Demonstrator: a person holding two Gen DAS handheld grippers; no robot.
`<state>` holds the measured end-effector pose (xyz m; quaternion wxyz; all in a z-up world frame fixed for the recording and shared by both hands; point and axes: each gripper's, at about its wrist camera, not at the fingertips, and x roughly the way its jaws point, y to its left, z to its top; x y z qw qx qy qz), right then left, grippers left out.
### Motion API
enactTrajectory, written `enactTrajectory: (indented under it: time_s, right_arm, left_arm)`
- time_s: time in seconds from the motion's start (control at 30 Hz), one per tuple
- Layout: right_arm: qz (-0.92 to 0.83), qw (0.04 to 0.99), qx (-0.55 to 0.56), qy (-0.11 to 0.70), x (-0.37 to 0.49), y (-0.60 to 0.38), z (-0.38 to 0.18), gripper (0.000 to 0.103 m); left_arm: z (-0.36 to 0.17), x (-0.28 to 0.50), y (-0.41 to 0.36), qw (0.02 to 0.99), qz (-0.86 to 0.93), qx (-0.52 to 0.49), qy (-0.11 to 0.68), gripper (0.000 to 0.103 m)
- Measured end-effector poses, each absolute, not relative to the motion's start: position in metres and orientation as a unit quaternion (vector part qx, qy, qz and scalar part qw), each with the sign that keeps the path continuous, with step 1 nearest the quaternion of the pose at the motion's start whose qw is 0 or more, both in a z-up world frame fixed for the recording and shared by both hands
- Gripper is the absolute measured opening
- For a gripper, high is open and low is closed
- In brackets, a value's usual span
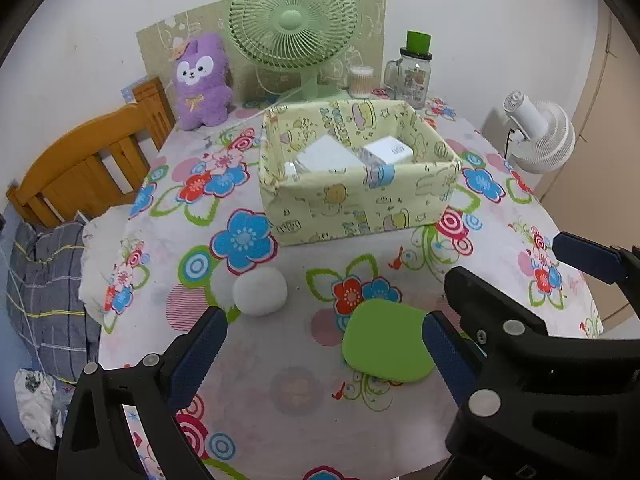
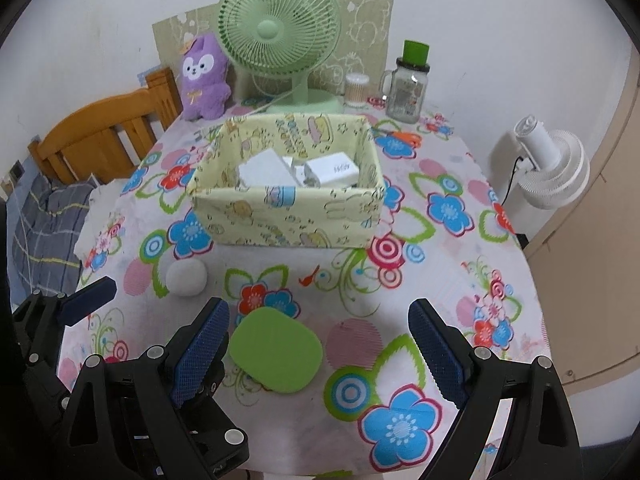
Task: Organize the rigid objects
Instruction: 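Raise both open tools from the box and move toward the green lid, then lower the right tool onto the green oval lid and close on it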
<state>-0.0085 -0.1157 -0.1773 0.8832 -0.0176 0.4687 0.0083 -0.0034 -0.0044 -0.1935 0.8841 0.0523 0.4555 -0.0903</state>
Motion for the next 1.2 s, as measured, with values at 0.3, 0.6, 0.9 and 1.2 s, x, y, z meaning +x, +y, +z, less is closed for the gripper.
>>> enactTrajectory:
  time_s: [0.3, 0.6, 0.9, 1.2]
  right_arm:
    - [0.022, 0.87, -0.01, 0.492, -0.007, -0.11, -0.207, 0.093]
    - [0.033, 0.862, -0.009, 0.507, -0.001, -0.103, -0.236, 0.093]
    - [0.029, 0.85, -0.015, 0.526, 0.002, -0.096, -0.267, 0.093]
    - [-0.046, 0.834, 0.052, 0.548, 0.004, -0.097, -0.288, 0.093]
  left_arm:
    - [-0.218, -0.007, 0.003, 0.88, -0.107, 0.061, 0.459, 0.099]
    - [-0.243, -0.005, 0.013, 0.872, -0.106, 0.056, 0.475, 0.099]
    - [-0.27, -0.004, 0.02, 0.862, -0.109, 0.068, 0.49, 0.098]
    - [-0.283, 0.005, 0.022, 0.857, -0.126, 0.088, 0.492, 0.098]
